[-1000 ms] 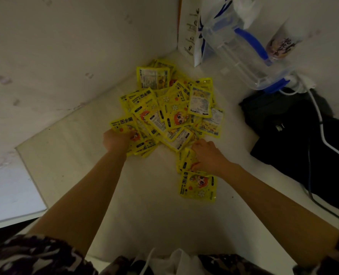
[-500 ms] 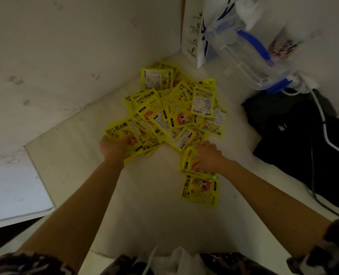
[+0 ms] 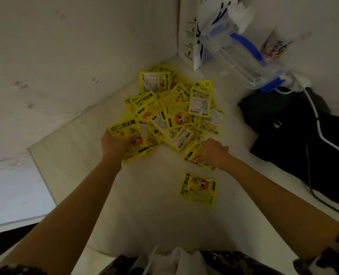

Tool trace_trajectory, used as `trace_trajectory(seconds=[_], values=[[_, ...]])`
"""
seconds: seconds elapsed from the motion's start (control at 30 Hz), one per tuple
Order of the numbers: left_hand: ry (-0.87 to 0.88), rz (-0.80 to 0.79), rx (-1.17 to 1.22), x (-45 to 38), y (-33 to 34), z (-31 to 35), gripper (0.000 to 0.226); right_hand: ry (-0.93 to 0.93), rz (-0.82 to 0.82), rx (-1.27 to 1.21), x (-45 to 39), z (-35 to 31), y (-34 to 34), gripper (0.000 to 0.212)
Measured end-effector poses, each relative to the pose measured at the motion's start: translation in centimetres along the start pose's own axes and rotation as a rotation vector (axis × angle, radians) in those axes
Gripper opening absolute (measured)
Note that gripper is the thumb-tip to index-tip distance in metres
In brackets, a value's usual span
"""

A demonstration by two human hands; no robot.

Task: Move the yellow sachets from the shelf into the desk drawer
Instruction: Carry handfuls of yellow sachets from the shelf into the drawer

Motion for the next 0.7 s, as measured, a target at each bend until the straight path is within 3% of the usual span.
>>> trace_trajectory(seconds=[0.17,0.33,0.5,0.63,0.7], values=[[0.011,-0.17,-0.093,-0.1,3.0,1.7,0.033,-0.089,0.016,-0.116,1.2,1.0,-1.3,0.022],[0.155,-0.295,-0.333,-0.2,8.0,4.4,0.033,-0.132,-0.058,-0.134,3.2,1.5,0.1,0.027],[0.361,-0.455,-0.802,-0.8,13.8,6.5,0.03,-0.115,-0.155,-0.011,4.7,1.9,3.4,0.059],[0.575,-0.51,-1.116,-0.7,17.1,7.1,0.03,-0.135,-0.174,-0.019,5.1,2.2,4.9,0.059],[0.603,-0.504,-1.171,-1.1,18.1,6.9,0.034,-0.15,-0.13,0.005,5.0,2.2,5.1,0.056]])
Point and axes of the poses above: each hand's wrist, its own x-axis away from the middle knuckle, its own y-axis out of the palm, z = x × y, the point moved 6 cm from there along -x, towards the middle knuckle, and after that the axes turned 3 degrees about x, right-handed, at the moved point
